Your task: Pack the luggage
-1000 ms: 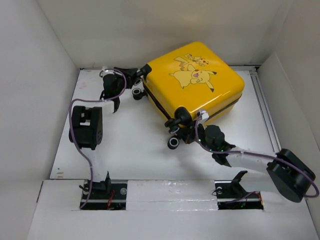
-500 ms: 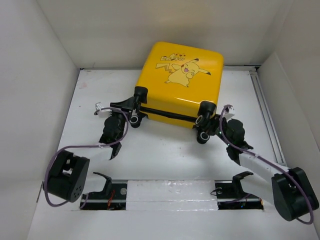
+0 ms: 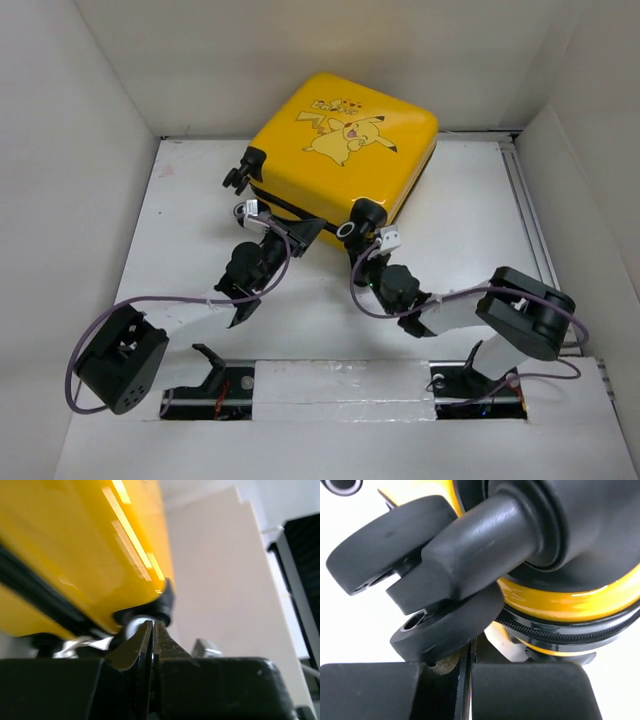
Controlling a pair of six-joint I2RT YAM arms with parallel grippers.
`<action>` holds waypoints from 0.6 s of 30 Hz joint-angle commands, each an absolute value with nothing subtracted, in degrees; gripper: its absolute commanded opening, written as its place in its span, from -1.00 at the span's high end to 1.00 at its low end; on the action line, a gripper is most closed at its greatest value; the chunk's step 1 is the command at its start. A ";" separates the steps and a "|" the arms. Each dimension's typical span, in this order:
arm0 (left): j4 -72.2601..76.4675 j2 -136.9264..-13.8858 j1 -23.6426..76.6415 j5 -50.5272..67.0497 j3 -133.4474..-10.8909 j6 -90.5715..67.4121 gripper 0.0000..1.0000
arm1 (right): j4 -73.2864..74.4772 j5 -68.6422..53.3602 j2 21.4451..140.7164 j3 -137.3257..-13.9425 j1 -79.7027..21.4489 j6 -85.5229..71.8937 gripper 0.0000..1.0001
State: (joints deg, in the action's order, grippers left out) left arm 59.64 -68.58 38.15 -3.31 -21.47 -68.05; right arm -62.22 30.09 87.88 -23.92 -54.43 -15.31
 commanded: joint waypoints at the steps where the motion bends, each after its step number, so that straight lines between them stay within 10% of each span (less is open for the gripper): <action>1: 65.83 -68.47 37.53 4.48 -25.40 -68.64 1.00 | -74.19 35.43 87.38 -25.85 -54.51 -7.53 1.00; 11: 50.56 -59.25 37.53 -1.14 -29.08 -56.62 1.00 | -42.30 0.99 57.59 -21.35 -21.03 -31.45 1.00; 18: 25.44 -48.72 37.53 -18.78 -33.66 -47.37 -0.79 | -27.86 -4.92 45.45 -22.33 -16.60 -32.61 0.90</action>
State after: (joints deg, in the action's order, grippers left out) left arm 36.56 -54.37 37.76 -8.03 -31.35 -52.93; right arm -34.85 0.91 47.66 -21.63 -15.27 -30.39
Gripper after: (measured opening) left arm 0.835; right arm 0.039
